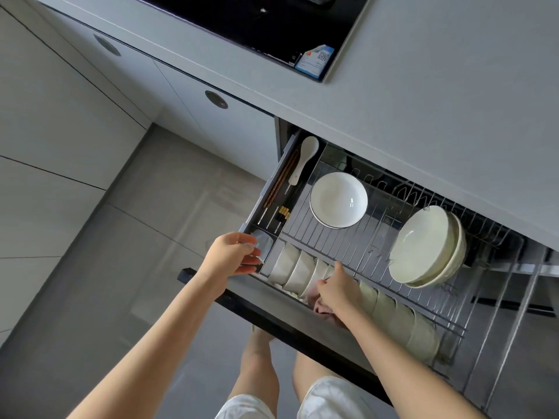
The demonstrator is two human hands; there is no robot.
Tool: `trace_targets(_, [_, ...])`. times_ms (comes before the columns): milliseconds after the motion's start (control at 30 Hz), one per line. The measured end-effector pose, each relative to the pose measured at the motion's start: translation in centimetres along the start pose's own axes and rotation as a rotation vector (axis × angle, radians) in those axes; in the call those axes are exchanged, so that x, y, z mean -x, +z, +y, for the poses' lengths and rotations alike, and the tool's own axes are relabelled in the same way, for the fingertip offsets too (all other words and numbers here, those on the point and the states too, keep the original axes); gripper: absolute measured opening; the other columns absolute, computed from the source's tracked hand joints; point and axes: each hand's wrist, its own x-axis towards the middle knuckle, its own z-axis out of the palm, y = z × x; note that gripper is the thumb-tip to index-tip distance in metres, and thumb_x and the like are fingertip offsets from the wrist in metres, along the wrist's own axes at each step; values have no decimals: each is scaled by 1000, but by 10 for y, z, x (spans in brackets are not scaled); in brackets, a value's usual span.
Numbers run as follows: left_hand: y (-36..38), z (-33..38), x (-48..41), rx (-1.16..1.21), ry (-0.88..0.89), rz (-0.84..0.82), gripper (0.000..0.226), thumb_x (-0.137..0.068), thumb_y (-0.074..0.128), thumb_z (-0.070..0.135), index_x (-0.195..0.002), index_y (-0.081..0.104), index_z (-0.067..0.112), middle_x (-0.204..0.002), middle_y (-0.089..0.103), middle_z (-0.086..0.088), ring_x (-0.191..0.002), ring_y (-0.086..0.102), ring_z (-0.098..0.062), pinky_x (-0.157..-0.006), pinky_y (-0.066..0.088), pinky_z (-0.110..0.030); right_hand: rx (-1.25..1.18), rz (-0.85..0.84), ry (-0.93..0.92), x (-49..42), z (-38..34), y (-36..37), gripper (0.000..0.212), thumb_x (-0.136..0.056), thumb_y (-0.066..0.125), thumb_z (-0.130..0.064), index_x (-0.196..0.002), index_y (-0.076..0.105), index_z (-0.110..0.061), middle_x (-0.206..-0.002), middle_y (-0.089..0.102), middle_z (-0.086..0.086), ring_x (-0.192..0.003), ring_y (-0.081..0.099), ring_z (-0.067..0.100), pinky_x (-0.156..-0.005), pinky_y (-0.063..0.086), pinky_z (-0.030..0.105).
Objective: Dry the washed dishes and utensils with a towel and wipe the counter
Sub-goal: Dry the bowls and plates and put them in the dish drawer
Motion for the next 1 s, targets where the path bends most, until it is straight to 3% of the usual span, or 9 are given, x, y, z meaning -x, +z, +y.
trace_targets(133, [-25,7,16,88,35,12,20,-94,47,-2,-103,62,7,-90,69,-11,-75,67,-19,-61,58,-24,-129,17,-323,35,-46,-49,56,-93,59,-30,-142,36,-13,-135,55,5,-119,56,22,-83,47,26])
trace_targets(367, [-104,10,45,321,154,106,18,-94,47,3,-105,61,6,-87,68,-11,-73,66,-21,-64,56,-27,-283,61,-855,113,-180,-97,46,-88,65,-22,-132,52,-16,-128,60,-2,-113,54,10,-89,37,13])
trace_targets(467, [-154,6,55,400,206,167,17,-95,48,5,-106,60,8,-86,67,-9,-70,63,-19,-60,55,-24,-302,30,-1010,152,-241,-88,43,-90,65,-22,-131,54,-15,-120,59,-9,-105,52,1,-81,34,-3])
trace_targets(567, [-221,-3,63,484,275,201,26,-95,53,25,-116,58,10,-96,66,-9,-76,62,-20,-60,56,-25,-336,-96,-1111,194,-304,-65,41,-90,64,-20,-130,54,-18,-121,60,-10,-108,56,1,-88,43,6])
trace_targets(633, [-272,-10,68,559,327,162,47,-88,56,50,-125,54,21,-110,64,-9,-90,64,-22,-72,56,-31,-301,-134,-1190,221,-346,-42,46,-87,67,-18,-130,52,-22,-120,60,-11,-109,55,-2,-95,44,17])
trace_targets(733, [-355,-18,81,640,476,66,63,-77,56,67,-131,48,37,-122,62,-5,-111,61,-24,-92,52,-41,-149,-185,-1285,263,-410,0,73,-78,76,-17,-140,40,-31,-123,49,-13,-115,50,0,-97,36,15])
trace_targets(800, [-408,-22,91,688,571,73,45,-87,56,53,-127,52,32,-117,67,-2,-106,65,-23,-92,52,-41,-76,-225,-1326,292,-452,27,82,-75,78,-16,-142,36,-36,-124,43,-16,-119,47,1,-96,33,12])
trace_targets(867, [-456,-27,102,771,604,153,31,-90,58,32,-119,57,22,-104,71,-2,-89,69,-21,-79,57,-34,-37,-282,-1357,318,-492,54,85,-73,79,-15,-142,34,-38,-124,42,-16,-118,47,1,-91,32,4])
trace_targets(1000, [-547,-49,109,841,611,445,27,-86,65,9,-113,60,8,-100,72,-10,-74,68,-21,-65,56,-30,57,-332,-1428,358,-563,105,83,-69,79,-16,-139,39,-38,-122,48,-14,-111,49,-4,-81,33,-5])
